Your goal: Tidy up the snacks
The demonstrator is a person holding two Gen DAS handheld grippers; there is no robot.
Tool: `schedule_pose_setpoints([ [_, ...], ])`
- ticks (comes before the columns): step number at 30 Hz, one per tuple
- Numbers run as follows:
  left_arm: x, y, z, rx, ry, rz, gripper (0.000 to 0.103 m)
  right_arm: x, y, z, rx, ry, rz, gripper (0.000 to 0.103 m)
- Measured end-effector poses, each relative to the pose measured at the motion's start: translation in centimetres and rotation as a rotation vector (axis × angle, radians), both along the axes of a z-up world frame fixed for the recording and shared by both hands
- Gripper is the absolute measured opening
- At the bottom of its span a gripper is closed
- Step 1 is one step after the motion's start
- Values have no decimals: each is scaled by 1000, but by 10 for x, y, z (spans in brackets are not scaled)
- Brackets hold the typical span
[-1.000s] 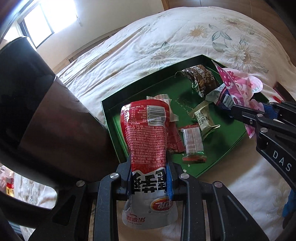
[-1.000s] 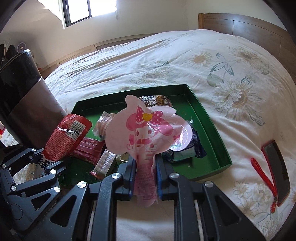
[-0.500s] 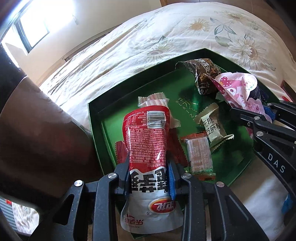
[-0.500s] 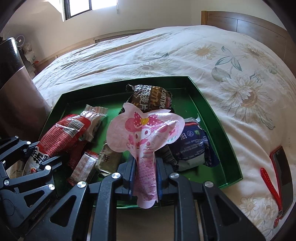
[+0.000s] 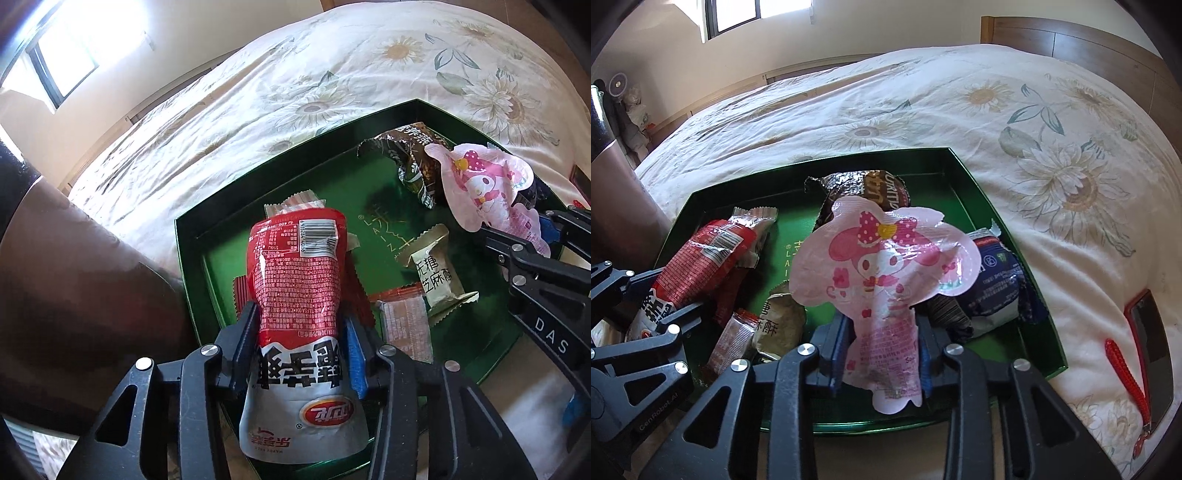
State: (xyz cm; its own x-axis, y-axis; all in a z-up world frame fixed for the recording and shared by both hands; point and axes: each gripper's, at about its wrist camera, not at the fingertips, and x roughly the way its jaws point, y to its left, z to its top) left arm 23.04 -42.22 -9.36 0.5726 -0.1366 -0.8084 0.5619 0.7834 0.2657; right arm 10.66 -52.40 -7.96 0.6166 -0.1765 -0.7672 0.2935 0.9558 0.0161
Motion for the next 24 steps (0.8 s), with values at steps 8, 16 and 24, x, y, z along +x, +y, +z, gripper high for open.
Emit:
schedule_pose_setpoints([
  [8, -9, 2, 6, -9, -7, 1, 45, -4, 5, 3, 3, 2, -6, 94],
  [16, -18, 5, 16, -28, -21, 4, 50, -10, 12, 9, 7, -5, 5, 103],
  [24, -36, 13, 26, -51, -24, 6, 56, -22, 19, 24, -1, -22, 17, 103],
])
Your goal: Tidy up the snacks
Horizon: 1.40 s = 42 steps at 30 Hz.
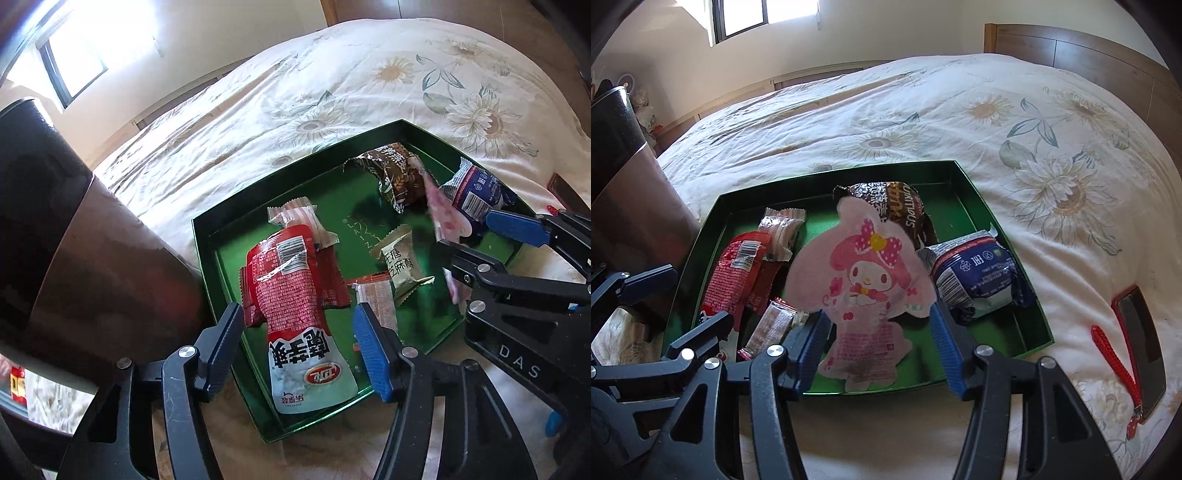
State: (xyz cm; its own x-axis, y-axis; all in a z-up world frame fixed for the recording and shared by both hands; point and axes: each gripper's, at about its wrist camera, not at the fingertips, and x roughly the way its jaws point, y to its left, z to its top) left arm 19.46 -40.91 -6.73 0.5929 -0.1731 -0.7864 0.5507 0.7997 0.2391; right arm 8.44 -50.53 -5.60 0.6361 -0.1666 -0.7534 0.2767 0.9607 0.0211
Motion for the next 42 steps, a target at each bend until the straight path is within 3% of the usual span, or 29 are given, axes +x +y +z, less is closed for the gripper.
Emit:
schedule_pose_setpoints([
  [13, -47, 29, 26, -75, 23, -1, 57, -38, 16, 32, -1, -29, -13, 103],
  [23, -82, 72, 46, -121, 6, 47, 66, -76, 56, 42, -11, -27, 7, 103],
  [26, -89, 86, 48, -133, 4, 64, 71, -85, 69, 45, -11, -31, 14, 103],
  [42, -129, 146, 42, -142, -25, 107, 71, -129, 119, 45, -23, -20, 44, 103],
])
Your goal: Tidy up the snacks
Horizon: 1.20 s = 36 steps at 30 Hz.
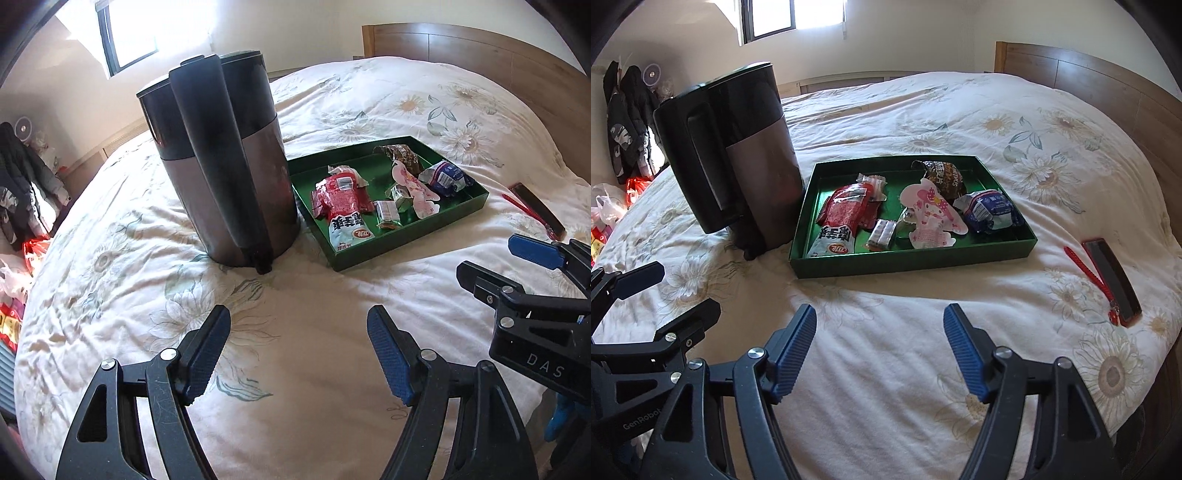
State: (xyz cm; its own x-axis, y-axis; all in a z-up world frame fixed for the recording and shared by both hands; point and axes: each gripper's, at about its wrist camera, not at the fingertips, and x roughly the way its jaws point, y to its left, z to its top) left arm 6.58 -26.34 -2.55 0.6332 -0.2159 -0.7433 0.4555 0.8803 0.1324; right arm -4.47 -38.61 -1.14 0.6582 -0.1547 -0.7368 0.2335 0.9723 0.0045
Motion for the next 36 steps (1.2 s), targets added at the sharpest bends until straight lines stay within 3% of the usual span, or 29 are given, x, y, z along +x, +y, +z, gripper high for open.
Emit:
schedule_pose_setpoints([
  [20, -25, 61, 0, -38, -30, 71, 71, -21, 59, -1, -23, -13, 48, 103],
  [27, -23, 80, 3, -52, -34, 117, 81, -24, 69, 2, -34, -22, 49, 103],
  [36, -11, 101, 0, -52, -41, 212, 82, -19, 77, -2, -47, -26, 53, 103],
])
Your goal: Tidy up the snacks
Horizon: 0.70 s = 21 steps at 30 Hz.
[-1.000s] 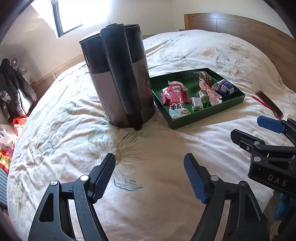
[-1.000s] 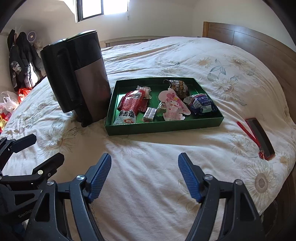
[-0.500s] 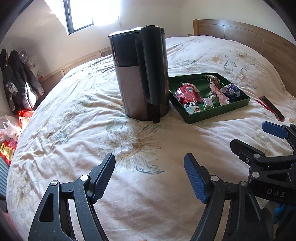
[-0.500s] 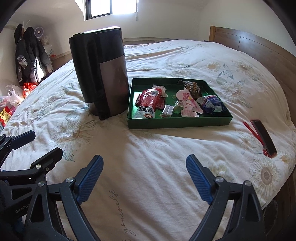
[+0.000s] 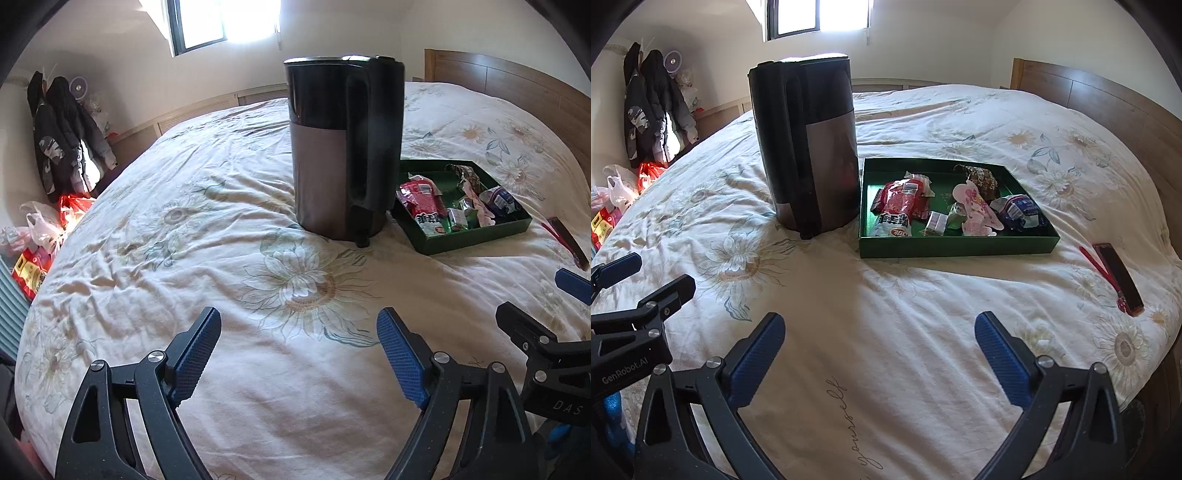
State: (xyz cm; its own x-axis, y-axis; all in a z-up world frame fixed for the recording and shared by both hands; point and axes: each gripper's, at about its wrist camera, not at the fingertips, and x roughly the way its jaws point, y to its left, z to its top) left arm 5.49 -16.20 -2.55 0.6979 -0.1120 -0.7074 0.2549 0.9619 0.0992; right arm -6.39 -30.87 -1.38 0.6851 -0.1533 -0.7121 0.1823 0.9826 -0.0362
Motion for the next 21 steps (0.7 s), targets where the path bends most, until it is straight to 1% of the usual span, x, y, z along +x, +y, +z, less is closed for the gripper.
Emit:
schedule_pose_setpoints([
  [6, 5, 6, -4, -3, 7, 15, 82, 4, 4, -3, -8, -8, -1, 103],
  [13, 6, 2, -8, -18, 30, -6, 82, 7, 1, -4, -16, -9, -25, 103],
  [21, 6, -8, -2, -45, 22, -34, 83, 10, -8, -5, -12, -8, -55, 103],
])
